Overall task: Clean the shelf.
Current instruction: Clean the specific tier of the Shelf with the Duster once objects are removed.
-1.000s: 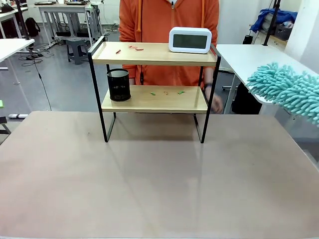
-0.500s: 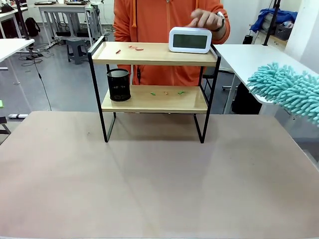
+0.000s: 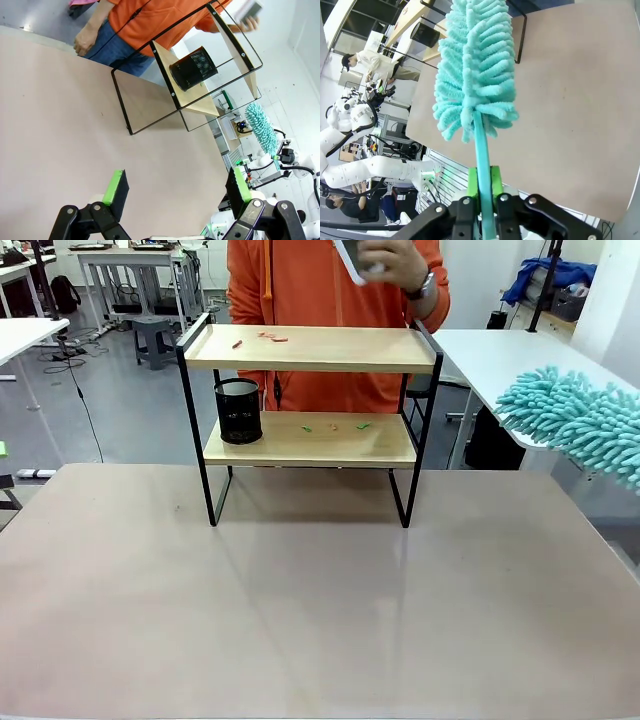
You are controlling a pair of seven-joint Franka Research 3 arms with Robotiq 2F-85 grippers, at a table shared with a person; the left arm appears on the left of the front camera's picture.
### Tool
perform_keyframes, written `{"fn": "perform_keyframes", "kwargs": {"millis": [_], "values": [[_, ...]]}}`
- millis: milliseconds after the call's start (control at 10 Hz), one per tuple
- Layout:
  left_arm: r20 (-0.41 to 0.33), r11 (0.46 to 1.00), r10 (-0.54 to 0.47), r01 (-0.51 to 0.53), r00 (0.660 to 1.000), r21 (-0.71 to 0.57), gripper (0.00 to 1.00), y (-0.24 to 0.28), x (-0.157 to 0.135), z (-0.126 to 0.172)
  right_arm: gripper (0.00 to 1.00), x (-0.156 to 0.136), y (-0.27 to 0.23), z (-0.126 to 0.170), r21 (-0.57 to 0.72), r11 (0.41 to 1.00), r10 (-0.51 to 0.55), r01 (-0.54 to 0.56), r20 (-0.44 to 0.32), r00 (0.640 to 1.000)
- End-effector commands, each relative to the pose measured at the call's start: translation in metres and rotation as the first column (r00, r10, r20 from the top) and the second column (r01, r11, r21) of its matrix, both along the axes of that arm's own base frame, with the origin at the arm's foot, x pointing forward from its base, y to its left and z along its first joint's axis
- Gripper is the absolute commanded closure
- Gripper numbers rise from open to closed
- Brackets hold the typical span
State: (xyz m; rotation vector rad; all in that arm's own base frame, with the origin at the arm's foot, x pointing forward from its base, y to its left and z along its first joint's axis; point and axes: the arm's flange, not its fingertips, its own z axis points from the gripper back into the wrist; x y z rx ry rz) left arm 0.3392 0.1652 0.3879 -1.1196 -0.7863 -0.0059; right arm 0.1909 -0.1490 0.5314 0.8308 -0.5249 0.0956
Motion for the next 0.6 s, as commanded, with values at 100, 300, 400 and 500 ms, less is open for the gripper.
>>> {"fn": "perform_keyframes", "kwargs": {"millis": [100,300,400,500], "values": [[0.020,1.000,0.000,0.000,1.000,-0.008,0.00,-0.002,0.000,0.001,0.88,0.000,0.000,0.000,0.000,1.000,0.000,0.000,0.000,1.000],[0.020,1.000,0.000,0.000,1.000,-0.008,0.00,-0.002,0.000,0.001,0.88,0.012,0.032,0.079,-0.065,0.996,-0.051,0.057,0.091,0.995],[0.020,1.000,0.000,0.000,1.000,-0.008,0.00,-0.002,0.000,0.001,0.88,0.022,0.071,0.127,-0.171,0.982,-0.047,0.074,0.162,0.986],[0.020,1.000,0.000,0.000,1.000,-0.008,0.00,-0.002,0.000,0.001,0.88,0.034,0.111,0.154,-0.247,0.967,-0.003,0.055,0.204,0.979]]}}
